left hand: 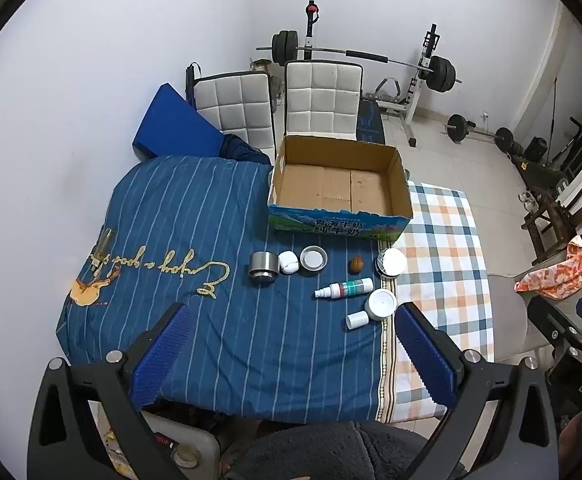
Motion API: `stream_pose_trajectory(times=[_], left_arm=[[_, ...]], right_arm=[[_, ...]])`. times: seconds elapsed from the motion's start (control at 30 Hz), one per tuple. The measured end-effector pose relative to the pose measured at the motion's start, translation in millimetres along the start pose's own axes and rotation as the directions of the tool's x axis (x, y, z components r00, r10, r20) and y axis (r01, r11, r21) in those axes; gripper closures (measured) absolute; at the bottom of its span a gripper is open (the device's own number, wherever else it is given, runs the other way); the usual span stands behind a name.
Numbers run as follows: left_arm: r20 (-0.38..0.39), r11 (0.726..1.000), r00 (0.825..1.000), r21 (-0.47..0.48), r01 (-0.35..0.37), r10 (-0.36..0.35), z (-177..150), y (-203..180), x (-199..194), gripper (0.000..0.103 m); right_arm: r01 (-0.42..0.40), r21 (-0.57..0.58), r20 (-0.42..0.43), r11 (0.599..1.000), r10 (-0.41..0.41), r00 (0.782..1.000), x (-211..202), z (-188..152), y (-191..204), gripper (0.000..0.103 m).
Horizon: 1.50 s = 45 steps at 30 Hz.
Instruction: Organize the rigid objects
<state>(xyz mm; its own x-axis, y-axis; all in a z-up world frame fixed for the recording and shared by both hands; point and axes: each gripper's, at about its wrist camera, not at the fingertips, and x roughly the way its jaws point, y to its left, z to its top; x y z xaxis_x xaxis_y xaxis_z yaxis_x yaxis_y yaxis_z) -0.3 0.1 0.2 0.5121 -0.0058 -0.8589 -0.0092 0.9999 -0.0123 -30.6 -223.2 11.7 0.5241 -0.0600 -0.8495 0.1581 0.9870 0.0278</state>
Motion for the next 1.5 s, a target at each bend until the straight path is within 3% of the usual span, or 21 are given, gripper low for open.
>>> stream_pose_trajectory(times=[0.4,1.5], left_arm=[[-0.003,1.0,1.0,0.014,0.008,-0.008,14,-1,1,0.0],[0.027,1.0,1.0,0.028,0.004,-0.005,10,-8,-5,0.0]], right_arm=[[0.003,0.007,0.02,1.0,-0.004,1.0,-3,-3,2,0.0],[0.021,0.016,0.043,1.0,-0.021,0.999,-7,4,4,0.0]])
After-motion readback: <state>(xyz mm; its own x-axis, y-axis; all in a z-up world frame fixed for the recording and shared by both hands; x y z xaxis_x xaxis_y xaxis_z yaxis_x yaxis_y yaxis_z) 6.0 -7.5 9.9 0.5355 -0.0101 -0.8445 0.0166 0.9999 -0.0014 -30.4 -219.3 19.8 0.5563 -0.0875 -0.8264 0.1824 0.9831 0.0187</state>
